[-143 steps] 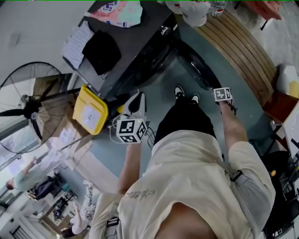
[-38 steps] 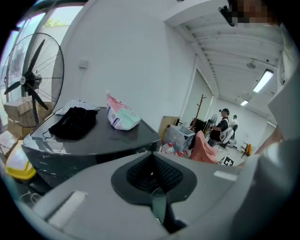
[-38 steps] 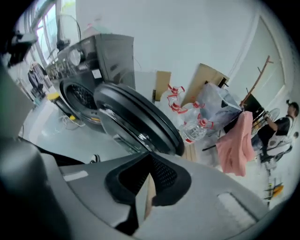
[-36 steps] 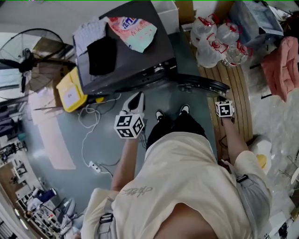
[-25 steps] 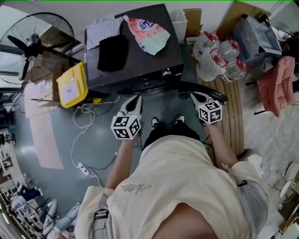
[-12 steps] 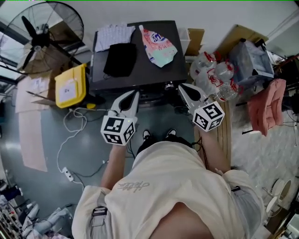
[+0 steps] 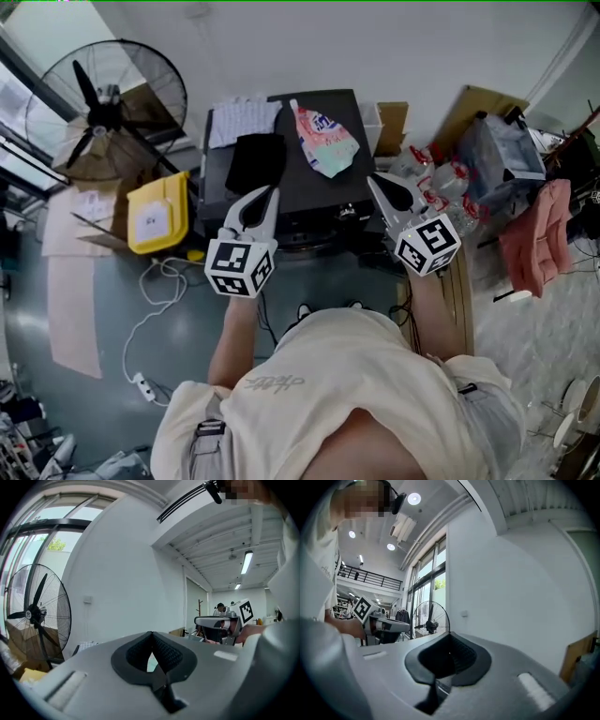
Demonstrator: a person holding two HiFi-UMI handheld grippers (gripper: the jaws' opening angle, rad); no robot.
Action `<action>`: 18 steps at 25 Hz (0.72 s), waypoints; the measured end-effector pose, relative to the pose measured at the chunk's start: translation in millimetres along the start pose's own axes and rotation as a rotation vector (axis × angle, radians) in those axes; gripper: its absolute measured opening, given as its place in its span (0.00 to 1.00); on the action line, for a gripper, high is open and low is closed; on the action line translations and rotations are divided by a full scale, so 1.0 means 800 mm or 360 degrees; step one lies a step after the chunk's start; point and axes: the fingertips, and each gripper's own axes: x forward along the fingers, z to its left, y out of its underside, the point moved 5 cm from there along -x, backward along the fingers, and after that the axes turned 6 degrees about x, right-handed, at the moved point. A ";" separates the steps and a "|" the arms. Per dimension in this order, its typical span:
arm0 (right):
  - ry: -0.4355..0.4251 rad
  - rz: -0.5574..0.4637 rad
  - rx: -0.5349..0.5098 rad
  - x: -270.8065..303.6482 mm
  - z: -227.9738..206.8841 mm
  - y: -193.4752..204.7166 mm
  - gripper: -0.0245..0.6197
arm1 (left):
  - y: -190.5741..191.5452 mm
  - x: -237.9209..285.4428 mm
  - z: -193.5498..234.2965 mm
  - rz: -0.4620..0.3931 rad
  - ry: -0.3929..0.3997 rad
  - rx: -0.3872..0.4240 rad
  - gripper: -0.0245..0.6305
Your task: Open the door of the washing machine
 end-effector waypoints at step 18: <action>0.0132 -0.0048 -0.0163 -0.017 -0.008 -0.034 0.04 | -0.027 0.008 0.027 -0.0111 -0.0054 0.0032 0.06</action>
